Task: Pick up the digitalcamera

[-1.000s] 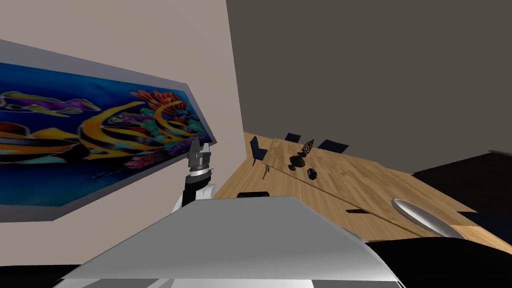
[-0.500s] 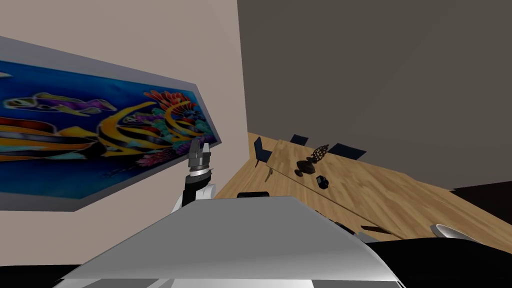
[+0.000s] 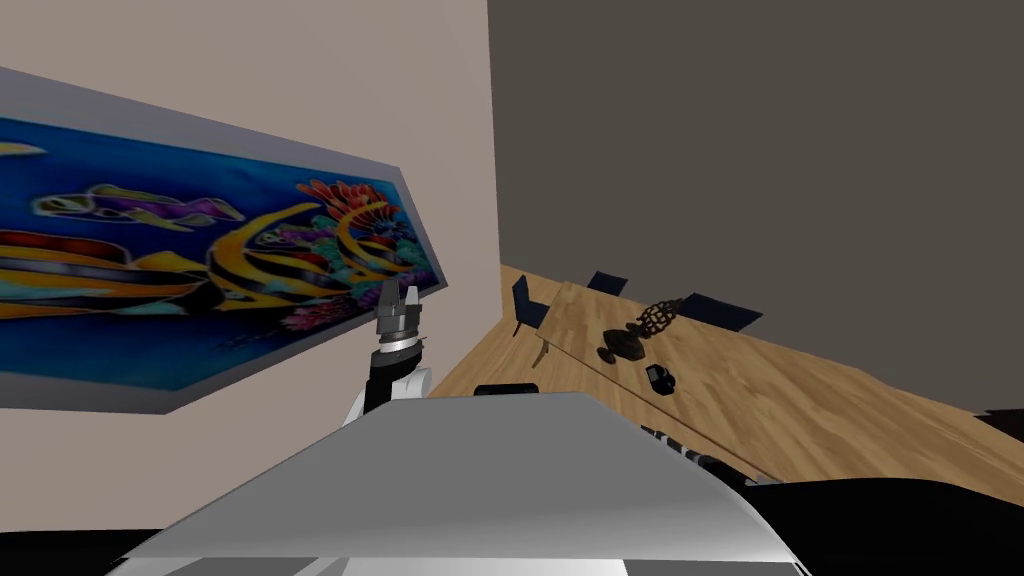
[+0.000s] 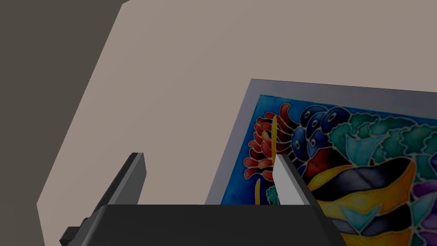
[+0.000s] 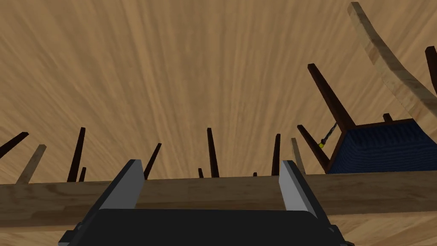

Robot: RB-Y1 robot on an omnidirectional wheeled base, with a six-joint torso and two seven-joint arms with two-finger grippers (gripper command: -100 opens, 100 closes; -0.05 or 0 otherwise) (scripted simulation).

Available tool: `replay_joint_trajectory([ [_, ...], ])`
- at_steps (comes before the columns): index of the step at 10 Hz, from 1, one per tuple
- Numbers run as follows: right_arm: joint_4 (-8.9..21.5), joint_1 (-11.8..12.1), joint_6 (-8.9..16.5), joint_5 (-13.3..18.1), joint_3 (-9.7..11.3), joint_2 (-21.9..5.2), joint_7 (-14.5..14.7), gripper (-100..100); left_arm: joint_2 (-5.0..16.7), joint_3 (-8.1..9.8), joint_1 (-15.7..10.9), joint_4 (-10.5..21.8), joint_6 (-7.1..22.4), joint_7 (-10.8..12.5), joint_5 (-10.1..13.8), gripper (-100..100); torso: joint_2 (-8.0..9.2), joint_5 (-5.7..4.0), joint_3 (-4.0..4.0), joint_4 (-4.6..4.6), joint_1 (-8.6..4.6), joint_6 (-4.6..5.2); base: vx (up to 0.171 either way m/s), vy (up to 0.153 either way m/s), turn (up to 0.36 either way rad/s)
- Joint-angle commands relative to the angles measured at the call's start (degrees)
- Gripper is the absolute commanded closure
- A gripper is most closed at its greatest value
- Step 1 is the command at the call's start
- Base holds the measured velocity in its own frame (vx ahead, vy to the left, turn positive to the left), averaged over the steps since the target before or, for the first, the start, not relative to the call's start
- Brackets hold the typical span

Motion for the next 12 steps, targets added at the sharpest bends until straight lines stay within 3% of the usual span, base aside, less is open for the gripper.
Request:
replay_joint_trajectory([
  [1,1.72,-0.05,1.01,-0.66,0.64,-1.84,0.51,-100,0.0,0.0,0.0,0.0,0.0,0.0,0.0,0,0.0,0.0,0.0,0.0,0.0,0.0,0.069,-0.014,0.097],
  [7,7.04,-1.82,2.57,-2.1,2.41,-6.76,0.44,-100,0.0,0.0,0.0,0.0,0.0,0.0,0.0,0,-0.13,-0.03,-0.07,-0.02,-0.13,-0.03,0.09,-0.047,0.107],
  [10,7.65,-2.37,2.76,-2.32,2.44,-7.54,0.43,-100,0.0,0.0,0.0,0.0,0.0,0.0,0.0,0,-0.03,-0.06,-0.02,-0.01,-0.1,0.01,0.068,-0.058,0.033],
  [11,8.44,-2.77,2.39,-1.94,3.02,-6.7,0.13,-100,0.0,0.0,0.0,0.0,0.0,0.0,0.0,0,-0.07,-0.05,-0.04,-0.01,-0.13,-0.03,0.04,-0.034,0.03],
  [12,8.8,-2.95,2.15,-1.89,3.16,-6.66,-0.08,0,0.0,0.0,0.0,0.0,0.0,0.0,0.0,0,0.02,-0.05,0.01,0.0,-0.05,0.02,0.007,-0.006,-0.002],
])
